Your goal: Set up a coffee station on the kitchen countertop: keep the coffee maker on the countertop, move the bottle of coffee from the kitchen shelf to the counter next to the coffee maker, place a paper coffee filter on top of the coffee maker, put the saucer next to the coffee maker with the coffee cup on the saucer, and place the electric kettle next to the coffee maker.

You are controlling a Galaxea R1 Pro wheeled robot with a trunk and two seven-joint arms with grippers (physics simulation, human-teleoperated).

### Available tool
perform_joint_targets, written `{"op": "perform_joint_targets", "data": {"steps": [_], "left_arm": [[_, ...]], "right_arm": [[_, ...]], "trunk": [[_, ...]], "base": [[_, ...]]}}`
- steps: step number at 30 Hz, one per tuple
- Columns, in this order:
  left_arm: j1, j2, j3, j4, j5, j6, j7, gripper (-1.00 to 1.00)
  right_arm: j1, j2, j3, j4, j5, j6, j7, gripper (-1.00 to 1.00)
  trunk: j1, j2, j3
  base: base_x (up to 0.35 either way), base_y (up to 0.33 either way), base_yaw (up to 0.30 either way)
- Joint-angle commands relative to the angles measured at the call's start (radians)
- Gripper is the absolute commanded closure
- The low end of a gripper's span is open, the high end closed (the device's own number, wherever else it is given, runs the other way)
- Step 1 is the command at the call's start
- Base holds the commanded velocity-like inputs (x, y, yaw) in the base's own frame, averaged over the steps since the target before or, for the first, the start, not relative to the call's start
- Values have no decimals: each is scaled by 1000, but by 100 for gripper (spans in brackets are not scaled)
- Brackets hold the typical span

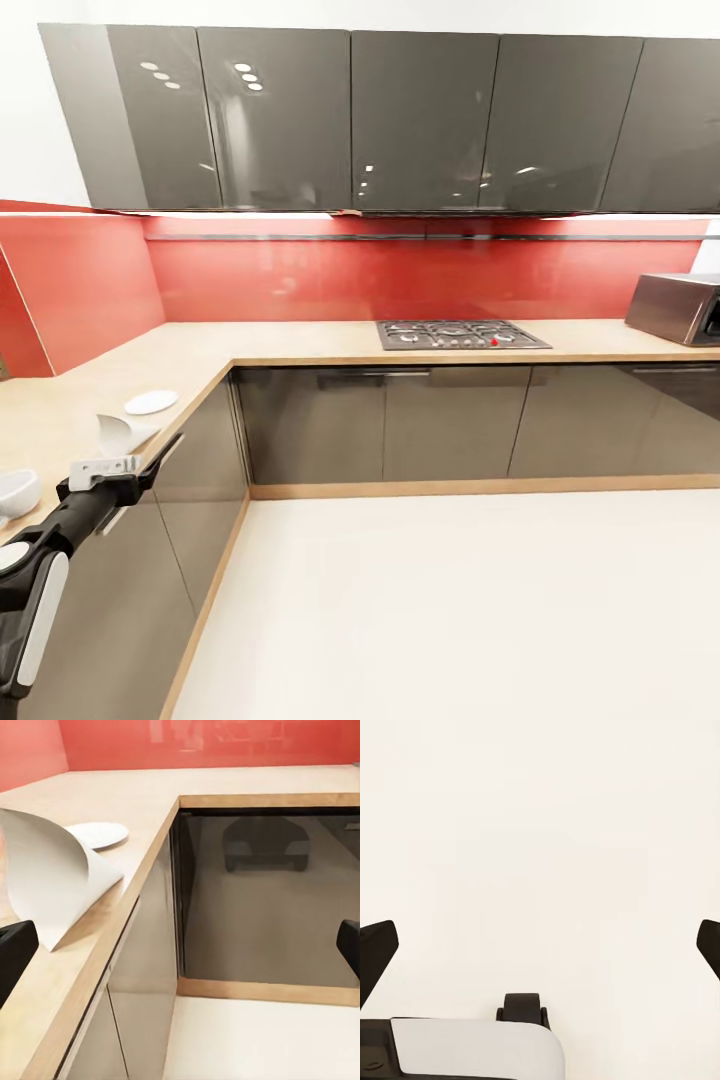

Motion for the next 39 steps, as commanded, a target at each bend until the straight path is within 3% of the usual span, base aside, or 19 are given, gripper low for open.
{"op": "perform_joint_targets", "data": {"steps": [1, 39], "left_arm": [[-1, 0, 2, -1, 3, 7, -5, -100], [-1, -3, 0, -1, 3, 7, -4, -100]], "right_arm": [[-1, 0, 1, 1, 0, -3, 0, -100], [-1, 0, 0, 1, 0, -3, 0, -100]], "trunk": [[0, -1, -1], [0, -1, -1]], "base": [[0, 0, 7], [25, 0, 38]]}}
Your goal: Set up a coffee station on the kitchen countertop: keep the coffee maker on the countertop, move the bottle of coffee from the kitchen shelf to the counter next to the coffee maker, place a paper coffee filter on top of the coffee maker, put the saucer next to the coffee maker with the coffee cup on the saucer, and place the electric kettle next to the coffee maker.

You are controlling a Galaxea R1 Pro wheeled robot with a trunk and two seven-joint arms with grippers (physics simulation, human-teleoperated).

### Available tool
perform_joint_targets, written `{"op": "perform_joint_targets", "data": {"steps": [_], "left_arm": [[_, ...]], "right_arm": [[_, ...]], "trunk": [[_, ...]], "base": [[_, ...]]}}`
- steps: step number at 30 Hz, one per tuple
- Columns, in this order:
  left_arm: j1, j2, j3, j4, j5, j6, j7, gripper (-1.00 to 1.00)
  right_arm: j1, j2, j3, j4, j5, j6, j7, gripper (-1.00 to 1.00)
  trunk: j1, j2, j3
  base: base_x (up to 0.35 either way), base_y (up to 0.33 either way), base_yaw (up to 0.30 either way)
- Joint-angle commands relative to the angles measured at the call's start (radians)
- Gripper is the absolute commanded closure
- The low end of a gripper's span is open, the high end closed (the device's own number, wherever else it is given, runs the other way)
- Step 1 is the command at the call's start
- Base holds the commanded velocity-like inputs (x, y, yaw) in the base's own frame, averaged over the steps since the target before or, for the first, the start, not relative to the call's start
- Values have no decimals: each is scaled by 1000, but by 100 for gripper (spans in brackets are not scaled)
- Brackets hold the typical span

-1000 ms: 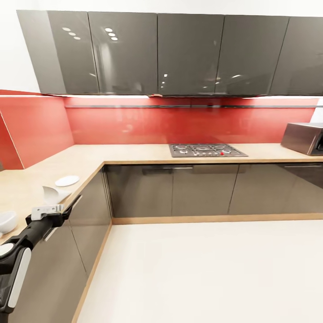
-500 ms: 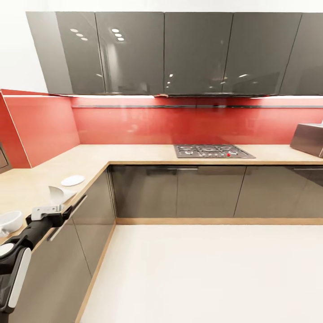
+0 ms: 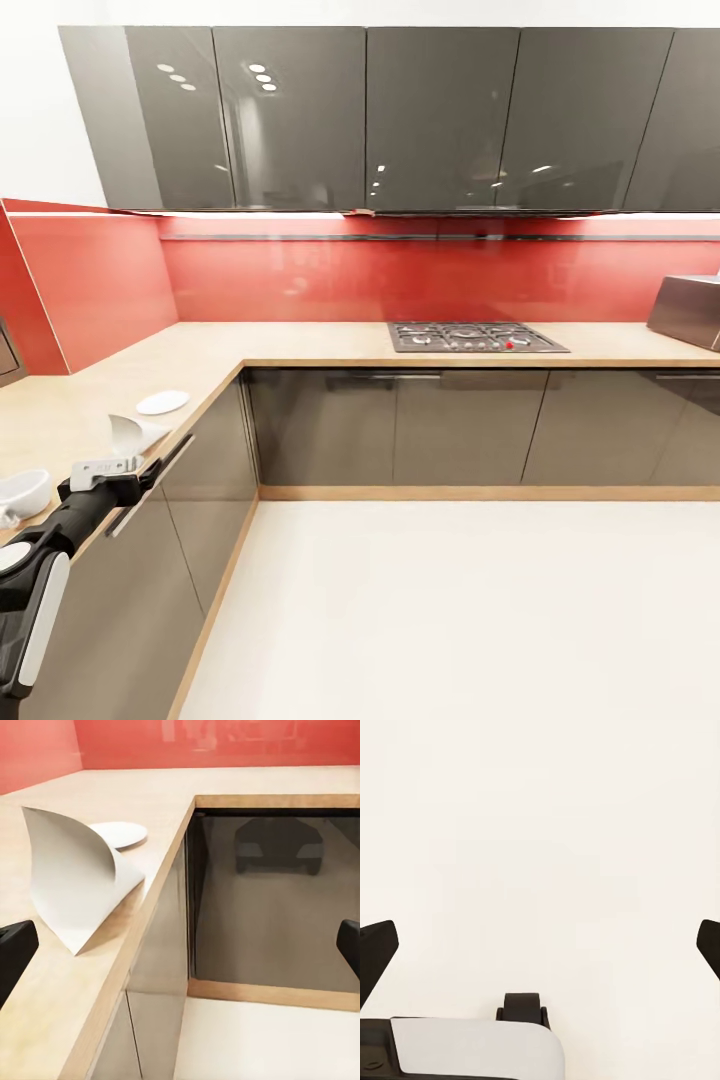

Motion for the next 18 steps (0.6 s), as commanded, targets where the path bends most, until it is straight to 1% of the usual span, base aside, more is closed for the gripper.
{"op": "perform_joint_targets", "data": {"steps": [1, 13, 15, 18], "left_arm": [[-1, 0, 2, -1, 3, 7, -5, -100], [-1, 0, 2, -1, 3, 7, -5, -100], [-1, 0, 2, -1, 3, 7, -5, -100], [-1, 0, 2, 0, 3, 7, -5, -100]], "right_arm": [[-1, 0, 1, 1, 0, -3, 0, -100], [-1, -1, 1, 1, 1, -4, 1, -100], [-1, -1, 1, 1, 1, -4, 1, -100], [-1, -1, 1, 1, 0, -4, 1, -100]], "trunk": [[0, -1, -1], [0, -1, -1], [0, -1, -1], [0, -1, -1]], "base": [[0, 0, 0], [1, 0, 0], [60, 2, 0], [170, 28, 0]]}}
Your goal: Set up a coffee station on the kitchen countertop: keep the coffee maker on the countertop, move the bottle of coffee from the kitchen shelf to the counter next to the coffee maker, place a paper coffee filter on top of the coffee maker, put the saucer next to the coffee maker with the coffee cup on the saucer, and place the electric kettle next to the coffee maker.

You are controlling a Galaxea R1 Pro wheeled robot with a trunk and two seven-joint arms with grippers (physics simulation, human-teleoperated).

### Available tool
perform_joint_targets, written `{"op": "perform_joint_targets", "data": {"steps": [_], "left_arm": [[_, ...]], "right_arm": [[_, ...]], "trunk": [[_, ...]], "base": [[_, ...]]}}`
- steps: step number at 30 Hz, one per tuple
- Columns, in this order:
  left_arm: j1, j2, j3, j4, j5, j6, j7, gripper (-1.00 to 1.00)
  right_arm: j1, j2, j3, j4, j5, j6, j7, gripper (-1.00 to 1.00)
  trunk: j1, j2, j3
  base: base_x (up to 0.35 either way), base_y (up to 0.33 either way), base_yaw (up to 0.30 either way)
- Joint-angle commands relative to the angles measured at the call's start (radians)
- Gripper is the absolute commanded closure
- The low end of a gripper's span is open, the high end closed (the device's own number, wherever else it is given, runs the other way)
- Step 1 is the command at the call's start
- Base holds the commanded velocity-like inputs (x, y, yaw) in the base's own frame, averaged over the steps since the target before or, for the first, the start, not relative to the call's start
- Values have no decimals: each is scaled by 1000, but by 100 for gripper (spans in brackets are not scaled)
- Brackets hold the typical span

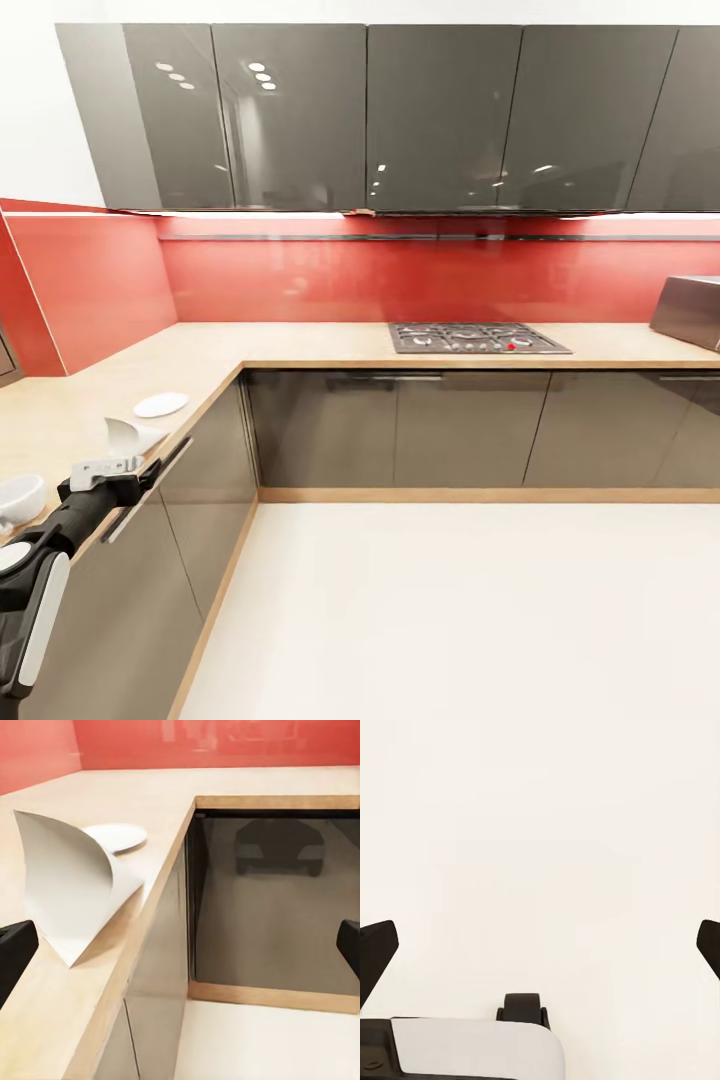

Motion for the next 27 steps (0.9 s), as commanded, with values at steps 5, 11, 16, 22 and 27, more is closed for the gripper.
{"op": "perform_joint_targets", "data": {"steps": [5, 11, 16, 22, 27], "left_arm": [[-1, 0, 2, -1, 3, 6, -5, -100], [-1, 0, 2, 0, 3, 5, -5, -100], [-1, 0, 2, 0, 3, 5, -5, -100], [-1, 0, 3, 9, 0, 5, -2, -100], [-1, 1, 3, 36, -2, 5, 2, -100]], "right_arm": [[-1, 0, 0, 1, 0, -3, 0, -100], [-1, 0, 0, 1, 0, -3, 0, -100], [-1, 0, 0, 1, 0, -3, 0, -100], [-1, 0, -1, 1, 0, -3, 0, -100], [-1, 0, 0, 1, 0, -3, 0, -100]], "trunk": [[0, -1, -1], [0, -1, -1], [0, -1, -1], [0, -1, -1], [0, -1, -1]], "base": [[181, 33, 0], [74, 30, 0], [66, 48, 0], [11, 8, 0], [1, 1, 0]]}}
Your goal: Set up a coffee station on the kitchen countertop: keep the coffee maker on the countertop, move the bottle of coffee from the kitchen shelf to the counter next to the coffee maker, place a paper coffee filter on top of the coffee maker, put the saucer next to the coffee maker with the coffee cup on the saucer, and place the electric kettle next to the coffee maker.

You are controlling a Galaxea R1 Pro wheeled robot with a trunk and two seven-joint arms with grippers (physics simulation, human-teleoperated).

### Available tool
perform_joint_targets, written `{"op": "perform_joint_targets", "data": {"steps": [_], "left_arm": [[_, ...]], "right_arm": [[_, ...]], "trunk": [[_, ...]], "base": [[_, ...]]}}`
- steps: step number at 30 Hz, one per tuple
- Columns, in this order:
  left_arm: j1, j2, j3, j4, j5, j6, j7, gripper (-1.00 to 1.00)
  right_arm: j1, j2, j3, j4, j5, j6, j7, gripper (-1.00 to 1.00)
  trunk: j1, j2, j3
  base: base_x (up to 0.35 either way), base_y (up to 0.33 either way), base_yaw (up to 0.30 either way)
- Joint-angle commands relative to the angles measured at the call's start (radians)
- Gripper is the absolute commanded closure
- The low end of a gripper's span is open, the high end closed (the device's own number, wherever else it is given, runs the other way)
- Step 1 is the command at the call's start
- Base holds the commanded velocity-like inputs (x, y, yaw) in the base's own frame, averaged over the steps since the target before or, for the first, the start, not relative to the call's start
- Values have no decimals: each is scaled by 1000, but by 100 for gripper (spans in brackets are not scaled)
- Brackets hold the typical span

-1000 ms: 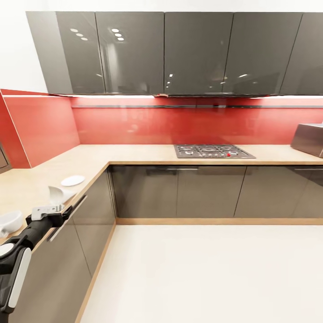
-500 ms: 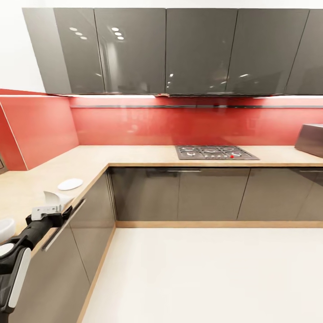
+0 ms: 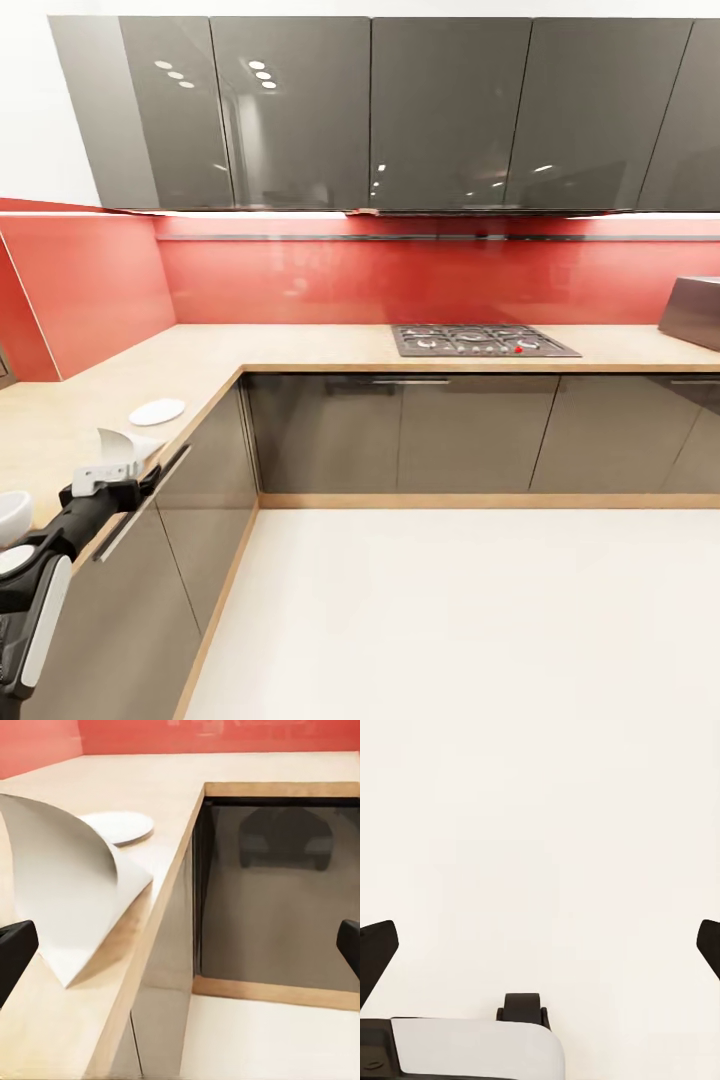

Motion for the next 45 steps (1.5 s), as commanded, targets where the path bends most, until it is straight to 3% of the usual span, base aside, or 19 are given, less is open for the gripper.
{"op": "perform_joint_targets", "data": {"steps": [1, 13, 45], "left_arm": [[-1, 0, 3, 9, 2, 6, -4, -100], [-1, 0, 19, 24, 2, -4, -2, -100], [-1, 0, 17, 54, 2, -5, -2, -100]], "right_arm": [[-1, 0, 0, 1, 0, -3, 0, -100], [-1, 0, 0, 1, 0, -3, 0, -100], [-1, 0, 1, 1, 0, -3, 0, -100]], "trunk": [[0, -1, -1], [0, -1, -1], [0, -1, -1]], "base": [[0, 0, 0], [14, 49, 0], [63, 19, 0]]}}
